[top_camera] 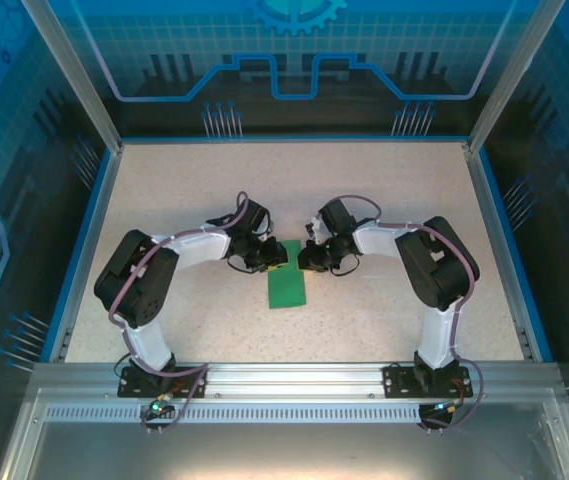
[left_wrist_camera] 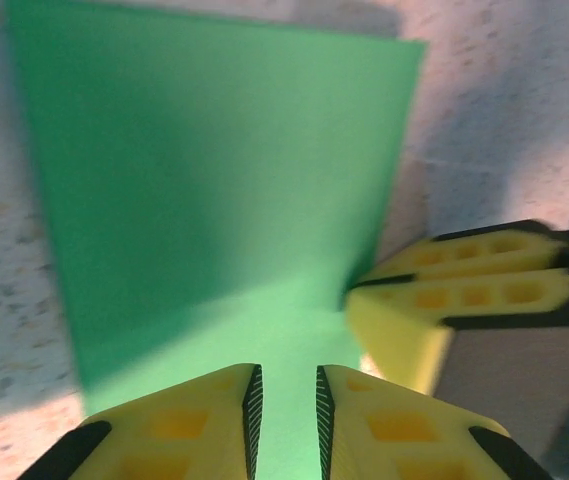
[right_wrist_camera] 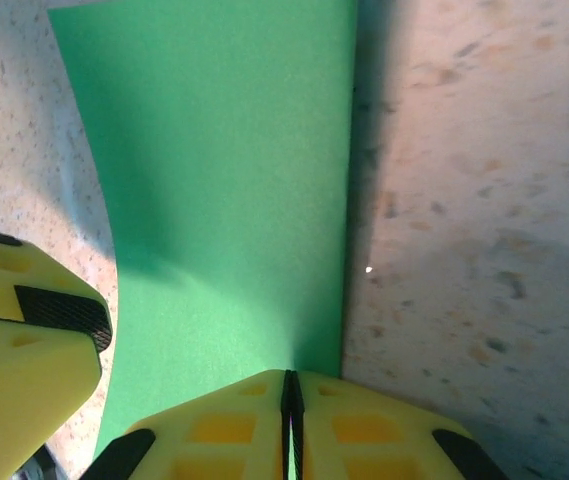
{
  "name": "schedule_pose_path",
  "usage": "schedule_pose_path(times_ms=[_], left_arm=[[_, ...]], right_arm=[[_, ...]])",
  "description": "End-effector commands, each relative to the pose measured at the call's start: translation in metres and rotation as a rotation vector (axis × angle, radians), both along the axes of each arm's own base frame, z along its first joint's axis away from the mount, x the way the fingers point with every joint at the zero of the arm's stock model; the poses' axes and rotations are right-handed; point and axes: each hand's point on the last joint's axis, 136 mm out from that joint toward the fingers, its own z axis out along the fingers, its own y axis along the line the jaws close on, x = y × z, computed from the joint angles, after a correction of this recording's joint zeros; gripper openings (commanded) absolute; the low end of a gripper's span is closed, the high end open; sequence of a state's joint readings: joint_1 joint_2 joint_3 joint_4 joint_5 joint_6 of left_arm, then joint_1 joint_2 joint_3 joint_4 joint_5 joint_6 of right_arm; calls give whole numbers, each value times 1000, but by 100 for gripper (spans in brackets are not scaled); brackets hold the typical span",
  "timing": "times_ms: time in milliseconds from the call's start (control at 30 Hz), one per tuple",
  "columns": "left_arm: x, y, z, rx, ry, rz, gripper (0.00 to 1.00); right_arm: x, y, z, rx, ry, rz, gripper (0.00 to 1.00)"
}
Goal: Fold a paper plane with a square sheet of paper (pick it up from the middle)
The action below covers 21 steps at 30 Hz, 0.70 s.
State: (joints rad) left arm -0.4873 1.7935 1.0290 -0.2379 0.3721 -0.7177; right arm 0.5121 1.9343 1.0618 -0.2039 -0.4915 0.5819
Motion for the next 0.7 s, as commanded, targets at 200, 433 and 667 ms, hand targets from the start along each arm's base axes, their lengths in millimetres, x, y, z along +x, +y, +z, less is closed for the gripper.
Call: schedule_pose_path(times_ms=[200, 433, 667], left_arm=[[32, -31, 12, -112, -25, 0, 19], [37, -44, 6, -166, 2, -25, 15], [39, -46, -5, -159, 22, -28, 14]], right_arm=[[-7, 8, 31, 65, -83, 86, 13], [-19, -11, 37, 18, -97, 2, 18], [-26, -12, 28, 11, -74, -28, 18]])
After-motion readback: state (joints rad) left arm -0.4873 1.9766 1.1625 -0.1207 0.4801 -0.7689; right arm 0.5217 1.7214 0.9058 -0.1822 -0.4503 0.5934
